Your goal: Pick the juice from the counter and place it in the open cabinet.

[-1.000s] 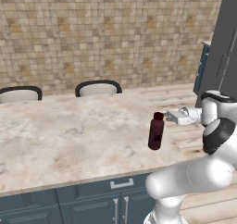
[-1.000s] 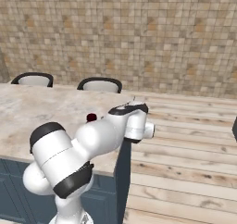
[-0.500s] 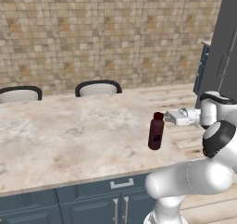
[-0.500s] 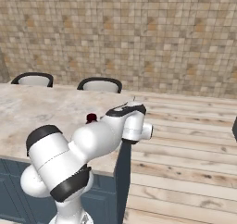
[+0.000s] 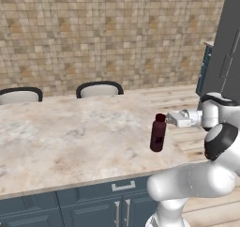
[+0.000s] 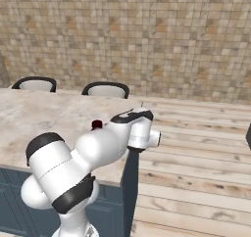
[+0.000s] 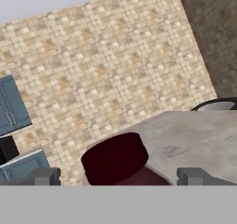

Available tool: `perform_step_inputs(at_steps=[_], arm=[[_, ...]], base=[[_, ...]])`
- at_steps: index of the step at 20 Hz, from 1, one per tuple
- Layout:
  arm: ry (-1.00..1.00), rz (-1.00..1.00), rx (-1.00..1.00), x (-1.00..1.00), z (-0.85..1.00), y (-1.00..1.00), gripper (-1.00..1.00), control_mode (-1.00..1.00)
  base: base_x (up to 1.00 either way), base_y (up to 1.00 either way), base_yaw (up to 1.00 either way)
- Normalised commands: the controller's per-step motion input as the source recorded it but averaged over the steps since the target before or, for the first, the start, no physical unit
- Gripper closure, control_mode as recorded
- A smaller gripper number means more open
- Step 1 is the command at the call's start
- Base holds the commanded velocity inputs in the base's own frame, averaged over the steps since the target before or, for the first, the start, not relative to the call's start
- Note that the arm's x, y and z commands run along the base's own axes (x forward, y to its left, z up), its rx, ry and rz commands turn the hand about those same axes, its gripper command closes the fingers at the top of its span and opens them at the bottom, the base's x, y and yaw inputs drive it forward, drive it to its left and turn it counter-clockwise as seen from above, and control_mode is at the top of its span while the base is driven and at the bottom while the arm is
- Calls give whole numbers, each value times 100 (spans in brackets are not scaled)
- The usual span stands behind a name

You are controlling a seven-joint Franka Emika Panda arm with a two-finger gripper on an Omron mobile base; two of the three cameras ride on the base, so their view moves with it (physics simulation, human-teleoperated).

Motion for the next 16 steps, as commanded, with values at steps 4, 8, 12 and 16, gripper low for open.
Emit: perform_step_inputs(at_steps=[4, 8, 12, 16], arm=[[0, 0, 0, 0, 0, 29, -100, -100], [0, 0, 0, 0, 0, 30, -100, -100], [0, 0, 0, 0, 0, 28, -100, -100], [0, 0, 0, 0, 0, 25, -100, -100]], base=[[0, 0, 0], [0, 0, 0], [0, 0, 0], [0, 0, 0]])
